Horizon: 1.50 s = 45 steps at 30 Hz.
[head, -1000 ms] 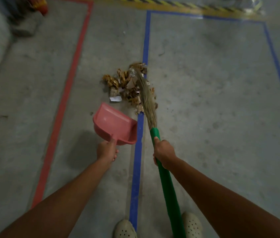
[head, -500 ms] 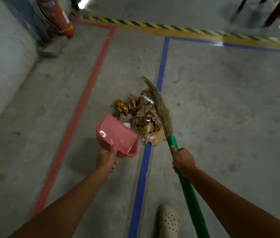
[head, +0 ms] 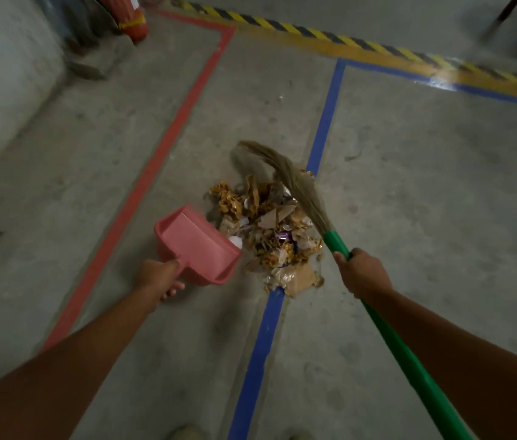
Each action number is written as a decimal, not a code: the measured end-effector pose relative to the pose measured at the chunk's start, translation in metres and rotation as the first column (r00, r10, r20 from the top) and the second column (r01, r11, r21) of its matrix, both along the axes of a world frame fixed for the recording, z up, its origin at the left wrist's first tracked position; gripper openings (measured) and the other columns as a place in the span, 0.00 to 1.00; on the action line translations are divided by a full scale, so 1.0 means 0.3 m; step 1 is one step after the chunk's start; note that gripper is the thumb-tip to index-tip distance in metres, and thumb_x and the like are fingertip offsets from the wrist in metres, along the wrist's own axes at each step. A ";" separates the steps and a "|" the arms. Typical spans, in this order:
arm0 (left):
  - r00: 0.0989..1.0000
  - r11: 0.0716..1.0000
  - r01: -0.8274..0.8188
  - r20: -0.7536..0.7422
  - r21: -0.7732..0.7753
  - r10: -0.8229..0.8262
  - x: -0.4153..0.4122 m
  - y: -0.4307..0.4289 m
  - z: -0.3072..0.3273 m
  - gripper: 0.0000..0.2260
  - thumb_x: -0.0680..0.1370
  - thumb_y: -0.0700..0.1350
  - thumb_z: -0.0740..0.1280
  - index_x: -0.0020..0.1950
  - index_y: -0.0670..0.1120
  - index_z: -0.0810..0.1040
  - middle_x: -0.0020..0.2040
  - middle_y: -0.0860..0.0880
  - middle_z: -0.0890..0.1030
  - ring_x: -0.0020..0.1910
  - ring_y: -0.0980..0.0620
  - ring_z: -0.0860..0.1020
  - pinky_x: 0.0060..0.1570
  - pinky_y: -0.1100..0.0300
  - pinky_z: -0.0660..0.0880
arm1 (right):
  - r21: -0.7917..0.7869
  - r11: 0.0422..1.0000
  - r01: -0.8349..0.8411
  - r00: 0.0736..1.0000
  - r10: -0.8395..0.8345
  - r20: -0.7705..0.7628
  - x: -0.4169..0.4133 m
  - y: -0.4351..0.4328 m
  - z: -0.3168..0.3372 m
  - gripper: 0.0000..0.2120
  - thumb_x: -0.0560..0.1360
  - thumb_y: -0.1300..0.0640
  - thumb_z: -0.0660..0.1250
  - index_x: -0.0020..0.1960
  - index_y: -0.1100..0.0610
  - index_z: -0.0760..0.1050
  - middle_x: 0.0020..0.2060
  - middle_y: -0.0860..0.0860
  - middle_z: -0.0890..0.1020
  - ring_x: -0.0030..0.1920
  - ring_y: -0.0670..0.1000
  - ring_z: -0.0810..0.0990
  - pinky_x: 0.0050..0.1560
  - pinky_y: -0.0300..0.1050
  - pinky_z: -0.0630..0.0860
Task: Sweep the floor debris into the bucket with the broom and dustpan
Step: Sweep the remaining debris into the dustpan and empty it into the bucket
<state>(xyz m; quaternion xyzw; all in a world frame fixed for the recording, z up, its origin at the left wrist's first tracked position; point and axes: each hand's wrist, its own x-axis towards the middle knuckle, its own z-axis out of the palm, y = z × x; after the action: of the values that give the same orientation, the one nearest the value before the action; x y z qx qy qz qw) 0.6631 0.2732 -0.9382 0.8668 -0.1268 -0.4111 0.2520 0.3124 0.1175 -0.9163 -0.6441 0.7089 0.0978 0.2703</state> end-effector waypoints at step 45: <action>0.998 0.970 -0.023 -0.070 -0.240 0.007 0.173 -0.070 -0.239 0.13 0.81 0.47 0.65 0.42 0.39 0.80 0.28 0.43 0.78 0.16 0.55 0.66 0.17 0.68 0.59 | -0.035 0.901 -0.432 0.897 0.426 -0.115 0.085 0.214 -0.244 0.19 0.81 0.37 0.52 0.62 0.48 0.69 0.33 0.45 0.75 0.28 0.43 0.75 0.22 0.35 0.64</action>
<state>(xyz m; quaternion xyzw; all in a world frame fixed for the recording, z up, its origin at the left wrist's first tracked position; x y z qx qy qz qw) 0.7148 0.2521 -1.0099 0.8162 -0.1605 -0.4202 0.3627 0.3379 0.1817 -0.9896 -0.7861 0.5653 0.1675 0.1855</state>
